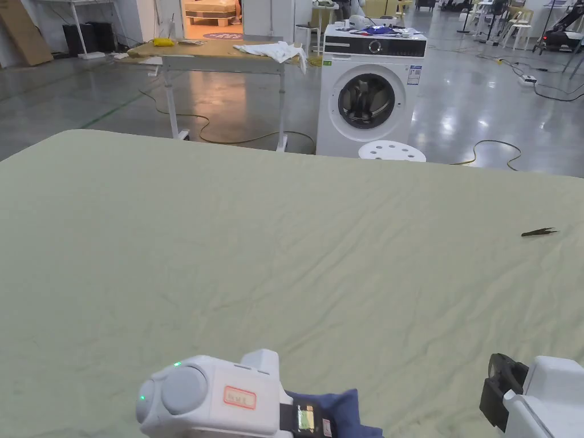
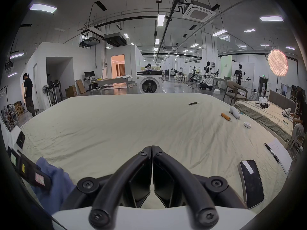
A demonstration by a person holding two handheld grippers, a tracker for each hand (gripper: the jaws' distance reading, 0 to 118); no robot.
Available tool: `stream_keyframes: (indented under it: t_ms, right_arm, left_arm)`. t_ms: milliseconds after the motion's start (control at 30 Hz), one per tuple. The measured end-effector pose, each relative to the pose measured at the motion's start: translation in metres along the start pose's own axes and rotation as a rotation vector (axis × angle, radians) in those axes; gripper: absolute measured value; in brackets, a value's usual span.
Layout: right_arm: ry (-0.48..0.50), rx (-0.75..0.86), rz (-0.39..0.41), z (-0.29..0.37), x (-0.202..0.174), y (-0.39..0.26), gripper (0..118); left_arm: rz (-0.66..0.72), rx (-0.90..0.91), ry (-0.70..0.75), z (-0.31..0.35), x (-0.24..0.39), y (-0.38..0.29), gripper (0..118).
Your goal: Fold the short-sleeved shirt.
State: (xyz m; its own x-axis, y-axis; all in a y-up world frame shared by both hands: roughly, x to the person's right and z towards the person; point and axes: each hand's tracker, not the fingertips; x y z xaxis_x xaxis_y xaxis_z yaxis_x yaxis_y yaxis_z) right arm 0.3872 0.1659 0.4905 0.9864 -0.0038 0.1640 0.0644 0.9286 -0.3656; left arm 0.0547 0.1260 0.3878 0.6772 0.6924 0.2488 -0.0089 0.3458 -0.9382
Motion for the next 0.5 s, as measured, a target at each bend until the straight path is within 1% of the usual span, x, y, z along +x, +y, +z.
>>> stream_keyframes:
  t_ms: [133,200,267,500]
  right_arm:
    - [-0.004,-0.009,-0.002,-0.001,0.0,-0.004,0]
    - [-0.005,-0.008,-0.006,0.001,-0.001,-0.005,0]
    - [-0.006,-0.006,-0.006,0.002,-0.002,-0.004,0]
    - [-0.003,0.043,-0.004,0.008,-0.007,0.003,0]
  left_arm:
    - [-0.018,-0.016,-0.025,-0.033,0.001,-0.009,15]
    - [-0.028,-0.021,-0.022,-0.047,-0.001,-0.012,5]
    - [-0.044,-0.011,0.017,-0.054,-0.004,-0.015,4]
    - [-0.065,-0.017,0.018,-0.043,0.002,-0.01,3]
